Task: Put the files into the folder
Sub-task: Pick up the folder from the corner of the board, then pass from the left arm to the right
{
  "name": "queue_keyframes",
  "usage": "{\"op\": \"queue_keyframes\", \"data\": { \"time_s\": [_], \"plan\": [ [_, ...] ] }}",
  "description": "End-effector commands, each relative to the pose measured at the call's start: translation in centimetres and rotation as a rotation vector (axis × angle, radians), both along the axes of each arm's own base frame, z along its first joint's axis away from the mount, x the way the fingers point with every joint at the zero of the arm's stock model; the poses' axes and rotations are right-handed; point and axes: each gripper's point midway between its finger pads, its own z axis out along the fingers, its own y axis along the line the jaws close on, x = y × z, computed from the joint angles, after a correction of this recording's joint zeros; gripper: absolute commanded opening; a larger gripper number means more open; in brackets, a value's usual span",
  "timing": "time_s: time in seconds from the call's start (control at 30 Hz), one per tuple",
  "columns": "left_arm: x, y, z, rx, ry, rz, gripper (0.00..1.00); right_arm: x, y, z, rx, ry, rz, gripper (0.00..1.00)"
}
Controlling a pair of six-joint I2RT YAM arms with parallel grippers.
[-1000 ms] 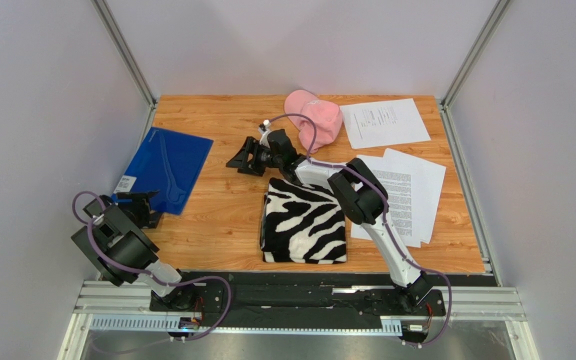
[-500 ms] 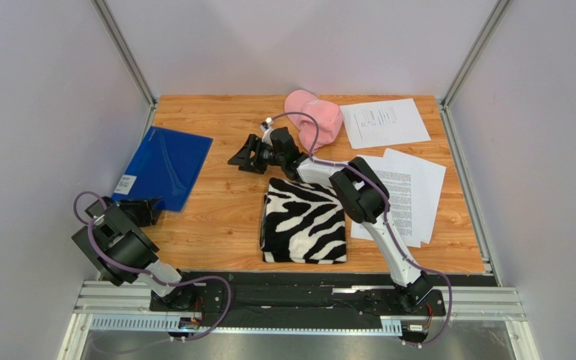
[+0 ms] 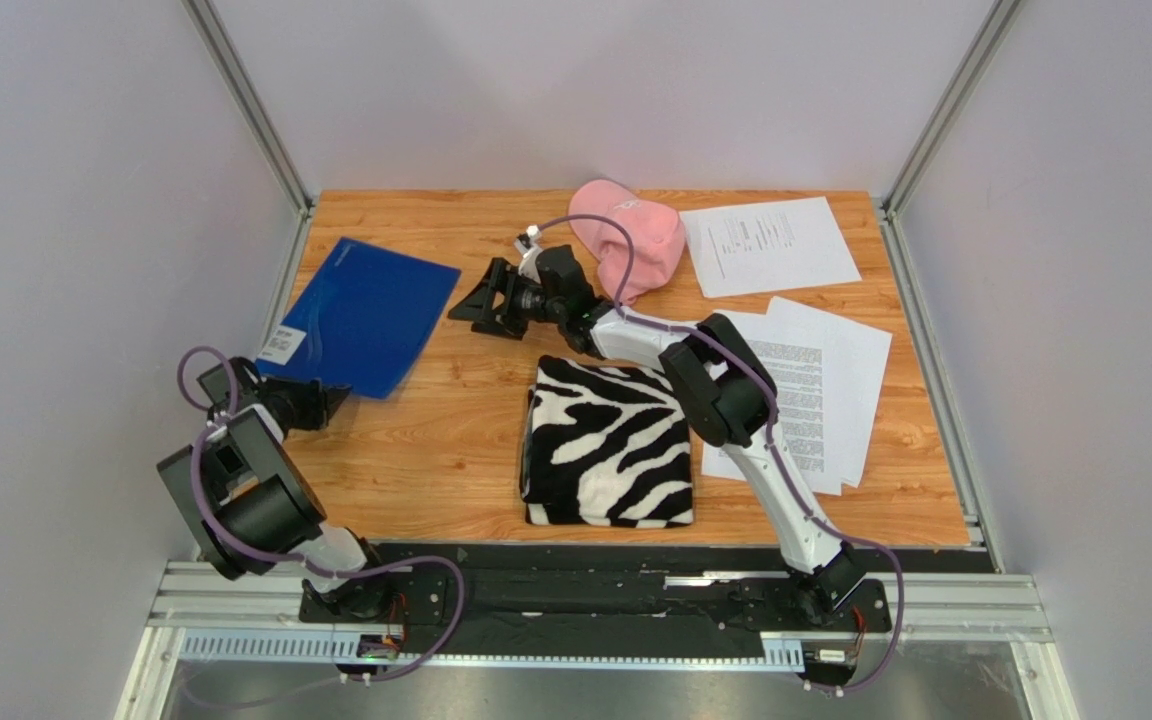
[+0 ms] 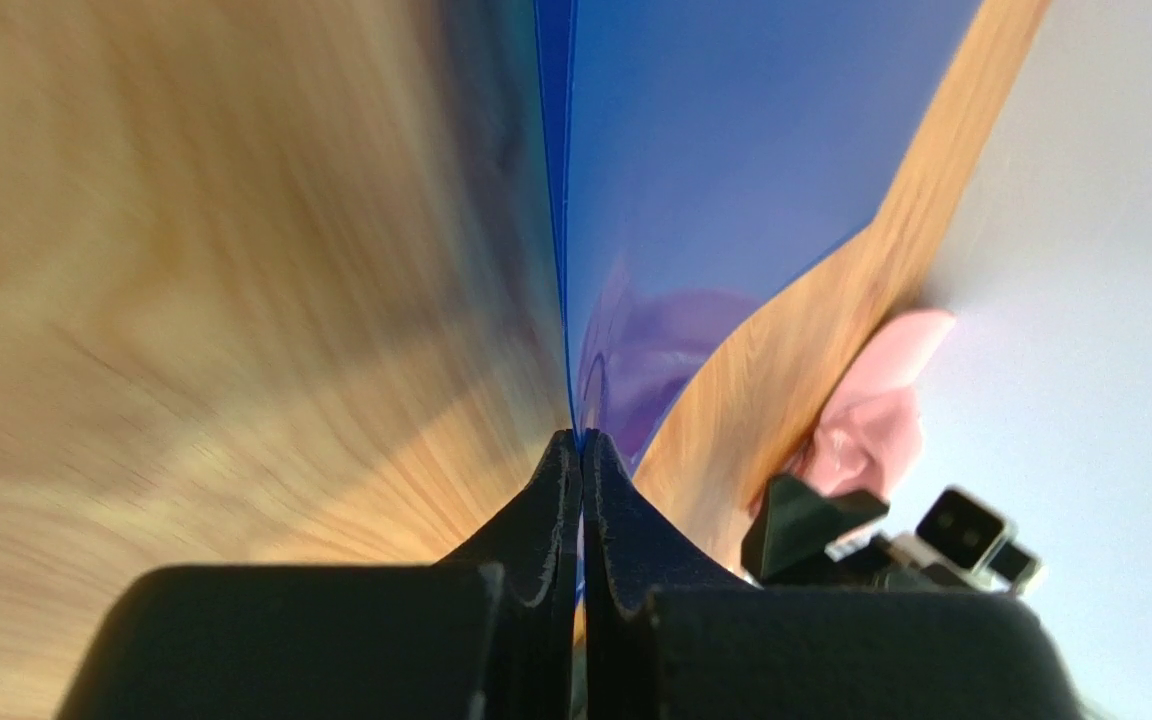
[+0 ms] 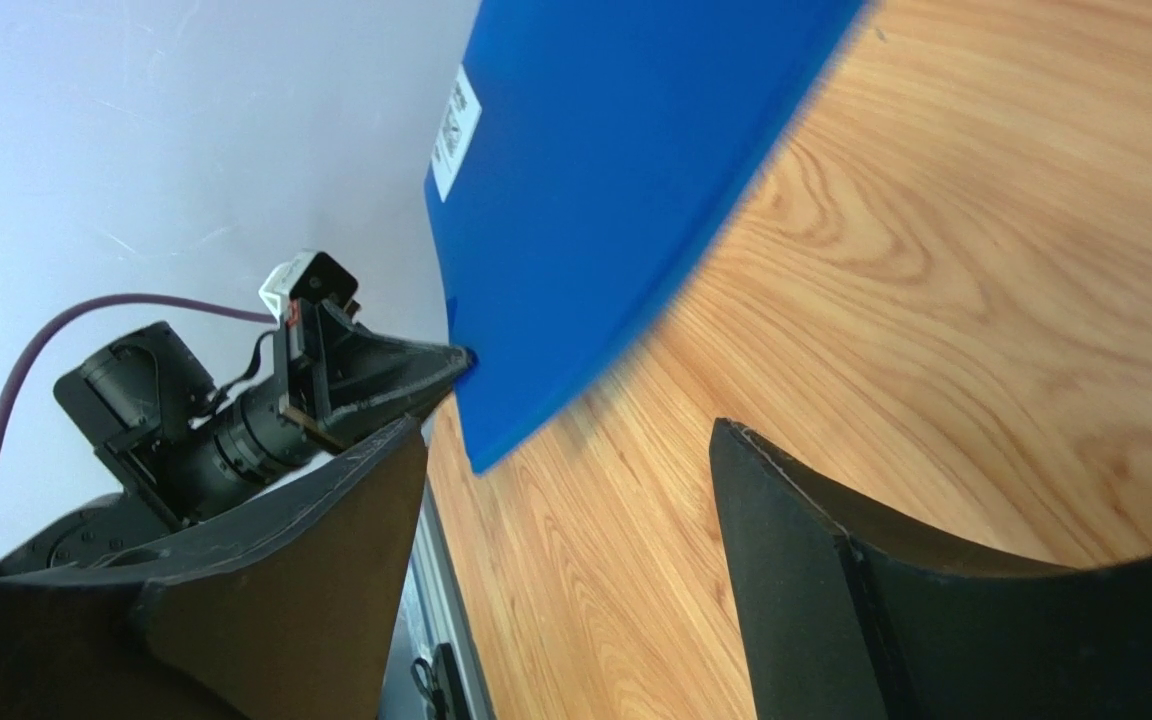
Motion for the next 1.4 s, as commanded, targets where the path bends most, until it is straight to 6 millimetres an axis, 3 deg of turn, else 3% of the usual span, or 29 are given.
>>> {"op": "queue_keyframes", "data": {
  "time_s": [0.0,0.07,0.2,0.37,0.6,0.7,1.0,1.37],
  "plan": [
    [-0.2,-2.8,2.4,-0.01,-0.046,-0.043,0.0,0.2,0.8,0.4,-0.007,0.001,0.019,0.75],
    [-0.3,-3.6,3.5,-0.025,-0.084,-0.042,0.0,-0.2,0.5,0.1,-0.016,0.022,0.012,0.74],
    [-0.2,-4.2,5.3,-0.031,-0.134,-0.05,0.0,-1.5,0.3,-1.4,-0.026,0.104,-0.013,0.62],
    [-0.6,-4.7,5.8,-0.035,-0.147,-0.048,0.0,-2.3,1.1,-3.6,-0.037,0.178,-0.031,0.54],
    [-0.9,-5.1,5.5,-0.049,-0.141,-0.059,0.0,-1.0,1.4,-4.3,0.032,0.211,-0.049,0.54],
    [-1.0,-5.3,5.5,-0.054,-0.146,-0.062,0.0,-0.6,1.2,-5.6,0.017,0.254,-0.075,0.54],
    [-1.3,-5.5,6.0,-0.05,-0.153,-0.064,0.0,0.4,1.2,-7.0,0.033,0.298,-0.12,0.45],
    [-1.9,-6.0,6.3,-0.05,-0.152,-0.067,0.0,1.2,2.0,-6.8,0.094,0.342,-0.136,0.36]
  ]
}}
